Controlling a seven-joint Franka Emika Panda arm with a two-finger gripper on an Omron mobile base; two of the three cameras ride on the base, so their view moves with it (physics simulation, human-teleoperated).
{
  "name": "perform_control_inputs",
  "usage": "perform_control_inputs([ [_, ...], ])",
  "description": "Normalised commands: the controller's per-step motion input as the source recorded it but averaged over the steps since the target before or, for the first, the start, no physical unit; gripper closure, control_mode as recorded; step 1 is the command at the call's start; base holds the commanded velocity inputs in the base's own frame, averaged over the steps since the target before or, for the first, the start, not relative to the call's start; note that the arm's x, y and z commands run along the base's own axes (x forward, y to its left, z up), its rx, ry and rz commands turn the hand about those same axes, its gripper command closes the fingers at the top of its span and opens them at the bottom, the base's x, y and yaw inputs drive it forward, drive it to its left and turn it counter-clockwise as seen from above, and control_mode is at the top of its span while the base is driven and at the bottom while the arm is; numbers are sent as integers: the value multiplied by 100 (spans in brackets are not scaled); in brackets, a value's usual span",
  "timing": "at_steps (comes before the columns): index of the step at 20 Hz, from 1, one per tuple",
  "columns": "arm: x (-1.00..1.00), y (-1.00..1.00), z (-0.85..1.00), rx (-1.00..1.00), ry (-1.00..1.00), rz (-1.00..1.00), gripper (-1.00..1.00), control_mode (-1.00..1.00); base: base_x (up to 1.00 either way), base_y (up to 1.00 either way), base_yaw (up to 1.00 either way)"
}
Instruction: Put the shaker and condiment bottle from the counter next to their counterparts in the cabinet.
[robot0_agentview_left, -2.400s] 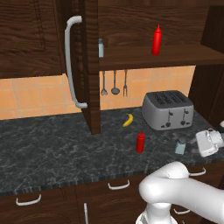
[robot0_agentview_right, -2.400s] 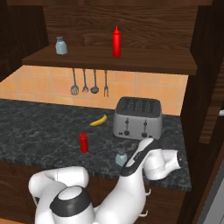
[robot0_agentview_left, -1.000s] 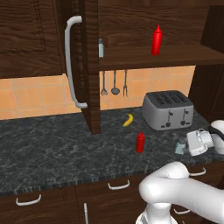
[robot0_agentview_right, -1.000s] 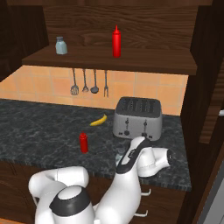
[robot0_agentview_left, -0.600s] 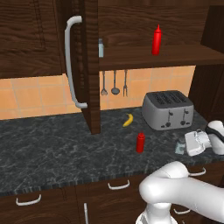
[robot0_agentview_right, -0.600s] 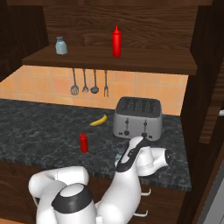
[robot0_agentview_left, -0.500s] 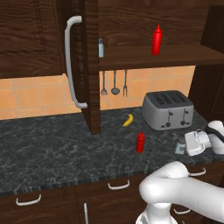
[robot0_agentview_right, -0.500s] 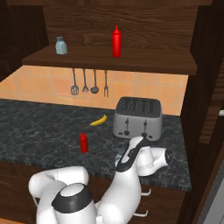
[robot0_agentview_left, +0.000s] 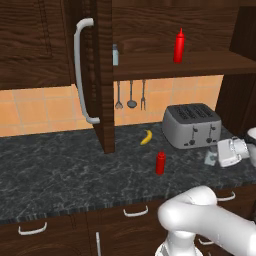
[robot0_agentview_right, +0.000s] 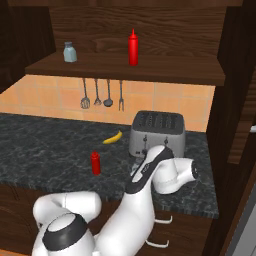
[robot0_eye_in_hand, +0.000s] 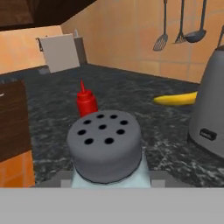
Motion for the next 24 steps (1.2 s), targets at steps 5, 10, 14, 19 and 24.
perform_control_inputs([
  [5, -30, 54, 92, -2, -2, -11, 100, -100, 0, 0, 0],
  [10, -28, 57, 88, 0, -1, -10, 100, -100, 0, 0, 0],
  [14, -21, 57, 89, 0, -2, -7, 100, -100, 0, 0, 0],
  [19, -19, 53, 90, 0, -1, -6, 100, -100, 0, 0, 0],
  [24, -8, 58, 91, -2, -1, -5, 100, -100, 0, 0, 0],
])
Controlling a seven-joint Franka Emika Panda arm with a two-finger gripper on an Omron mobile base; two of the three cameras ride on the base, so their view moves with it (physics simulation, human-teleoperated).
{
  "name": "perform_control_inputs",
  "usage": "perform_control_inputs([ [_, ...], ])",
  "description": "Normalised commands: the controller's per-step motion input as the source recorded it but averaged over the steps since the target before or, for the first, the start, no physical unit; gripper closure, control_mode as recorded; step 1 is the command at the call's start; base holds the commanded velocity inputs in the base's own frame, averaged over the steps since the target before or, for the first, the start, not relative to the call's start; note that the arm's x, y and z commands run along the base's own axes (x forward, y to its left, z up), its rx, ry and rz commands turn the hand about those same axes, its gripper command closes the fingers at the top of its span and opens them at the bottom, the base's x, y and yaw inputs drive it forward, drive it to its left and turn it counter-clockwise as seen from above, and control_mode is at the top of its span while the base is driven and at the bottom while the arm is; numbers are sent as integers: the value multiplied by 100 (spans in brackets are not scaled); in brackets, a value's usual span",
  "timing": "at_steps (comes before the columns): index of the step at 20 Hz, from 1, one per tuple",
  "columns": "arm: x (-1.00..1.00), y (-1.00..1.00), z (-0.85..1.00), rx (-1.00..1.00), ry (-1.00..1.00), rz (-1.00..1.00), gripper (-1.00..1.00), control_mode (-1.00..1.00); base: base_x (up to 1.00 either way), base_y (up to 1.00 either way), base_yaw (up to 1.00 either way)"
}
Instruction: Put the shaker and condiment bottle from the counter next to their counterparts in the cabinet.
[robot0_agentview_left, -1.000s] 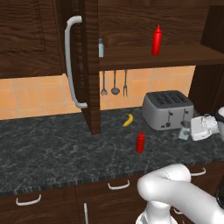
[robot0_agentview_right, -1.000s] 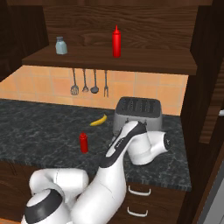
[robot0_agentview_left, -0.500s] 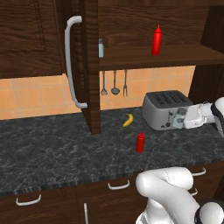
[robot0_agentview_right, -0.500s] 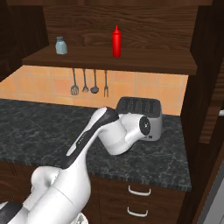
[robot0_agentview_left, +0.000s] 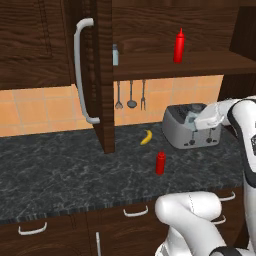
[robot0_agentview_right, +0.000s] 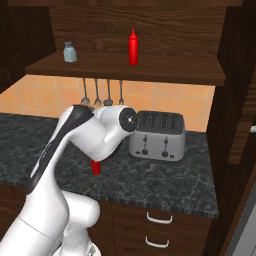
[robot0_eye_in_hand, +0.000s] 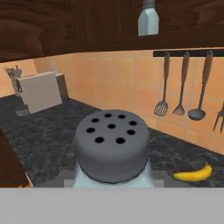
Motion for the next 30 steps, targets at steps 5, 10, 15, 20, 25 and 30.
perform_control_inputs([
  [5, 0, 46, 97, -1, 0, -1, 100, -100, 0, 0, 0],
  [10, 0, 54, 82, -1, 0, -6, 100, -100, 0, 0, 0],
  [15, 37, 55, 44, -7, 1, -15, 100, -100, 0, 0, 0],
  [20, 85, 23, 14, -6, 6, -18, 100, -100, 0, 0, 0],
  [25, 55, 1, 46, 0, 4, -9, 100, -100, 0, 0, 0],
  [30, 49, 3, 23, 0, 3, -7, 100, -100, 0, 0, 0],
])
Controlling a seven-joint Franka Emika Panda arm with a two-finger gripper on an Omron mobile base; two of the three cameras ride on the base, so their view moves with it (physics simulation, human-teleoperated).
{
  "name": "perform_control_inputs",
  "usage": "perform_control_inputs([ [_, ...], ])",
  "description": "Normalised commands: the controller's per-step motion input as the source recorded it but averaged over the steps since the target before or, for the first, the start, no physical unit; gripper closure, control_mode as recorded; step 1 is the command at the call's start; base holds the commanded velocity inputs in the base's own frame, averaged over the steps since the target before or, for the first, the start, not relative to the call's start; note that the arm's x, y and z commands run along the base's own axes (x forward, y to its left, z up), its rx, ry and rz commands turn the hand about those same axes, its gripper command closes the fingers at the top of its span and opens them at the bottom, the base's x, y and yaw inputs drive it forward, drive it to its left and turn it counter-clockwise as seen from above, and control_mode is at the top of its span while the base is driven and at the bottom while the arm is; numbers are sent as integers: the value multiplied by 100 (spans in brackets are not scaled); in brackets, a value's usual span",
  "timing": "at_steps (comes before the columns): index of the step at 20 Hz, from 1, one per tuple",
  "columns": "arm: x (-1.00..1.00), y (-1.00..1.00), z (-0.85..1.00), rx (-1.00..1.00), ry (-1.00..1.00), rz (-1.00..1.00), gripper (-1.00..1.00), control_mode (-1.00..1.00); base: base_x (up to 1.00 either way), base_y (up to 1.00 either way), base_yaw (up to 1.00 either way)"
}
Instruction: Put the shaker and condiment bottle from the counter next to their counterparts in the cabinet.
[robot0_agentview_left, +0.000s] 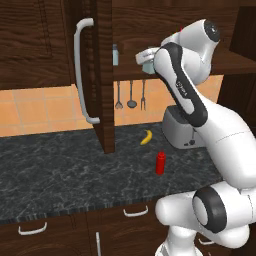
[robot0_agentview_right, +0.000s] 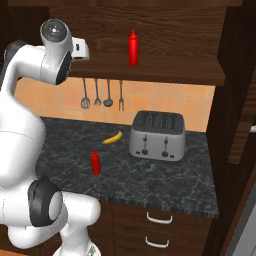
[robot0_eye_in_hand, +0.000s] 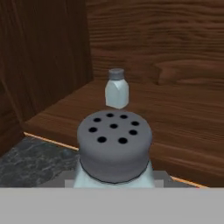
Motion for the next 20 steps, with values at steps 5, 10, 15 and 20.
perform_control_inputs([
  [5, 56, 12, 0, -1, 1, -10, 100, -100, 0, 0, 0],
  [10, 51, 1, 0, 0, 0, -12, 100, -100, 0, 0, 0],
  [15, 22, 5, -5, 0, -11, -12, 100, -100, 0, 0, 0],
  [20, 0, 8, -11, -1, -21, -10, 100, -100, 0, 0, 0],
])
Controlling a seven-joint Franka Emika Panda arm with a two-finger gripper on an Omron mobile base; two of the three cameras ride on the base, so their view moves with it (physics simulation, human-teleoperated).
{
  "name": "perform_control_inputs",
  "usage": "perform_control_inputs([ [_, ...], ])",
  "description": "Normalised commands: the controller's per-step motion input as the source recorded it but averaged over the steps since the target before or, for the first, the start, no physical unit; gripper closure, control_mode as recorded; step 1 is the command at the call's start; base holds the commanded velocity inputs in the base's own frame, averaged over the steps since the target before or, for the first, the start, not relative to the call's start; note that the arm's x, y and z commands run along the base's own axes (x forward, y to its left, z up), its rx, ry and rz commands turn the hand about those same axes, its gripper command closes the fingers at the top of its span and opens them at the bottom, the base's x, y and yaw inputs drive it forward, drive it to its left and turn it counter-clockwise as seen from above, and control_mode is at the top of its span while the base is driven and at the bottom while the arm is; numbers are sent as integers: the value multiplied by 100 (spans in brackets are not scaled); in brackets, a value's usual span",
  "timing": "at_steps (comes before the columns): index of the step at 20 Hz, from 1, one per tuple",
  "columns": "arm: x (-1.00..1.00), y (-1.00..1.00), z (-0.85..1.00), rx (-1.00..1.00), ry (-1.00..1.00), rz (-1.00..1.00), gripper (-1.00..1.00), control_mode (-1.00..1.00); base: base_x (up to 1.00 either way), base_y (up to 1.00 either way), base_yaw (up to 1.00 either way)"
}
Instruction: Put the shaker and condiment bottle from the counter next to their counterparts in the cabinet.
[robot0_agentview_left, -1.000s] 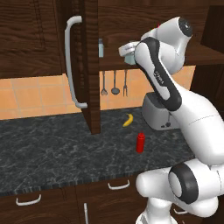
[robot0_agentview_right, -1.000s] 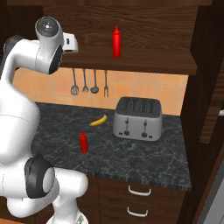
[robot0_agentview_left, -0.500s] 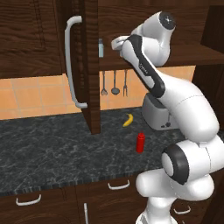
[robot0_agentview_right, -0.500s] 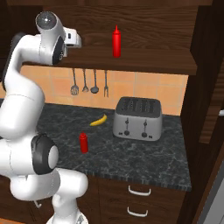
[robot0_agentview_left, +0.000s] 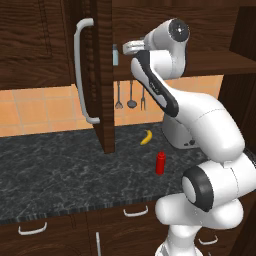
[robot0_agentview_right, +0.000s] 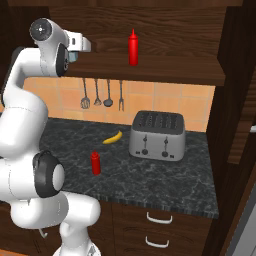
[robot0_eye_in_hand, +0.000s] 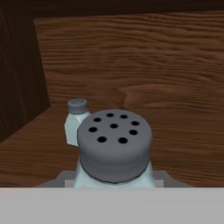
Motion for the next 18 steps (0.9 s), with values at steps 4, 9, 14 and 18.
perform_control_inputs([
  [4, 1, 0, -36, 0, -15, -10, 100, -100, 0, 0, 0],
  [9, 34, 0, -10, 0, 0, -11, 100, -100, 0, 0, 0],
  [14, 48, 0, 0, 0, 2, -8, 100, -100, 0, 0, 0],
  [18, 33, 0, 0, 3, 1, -8, 100, -100, 0, 0, 0],
])
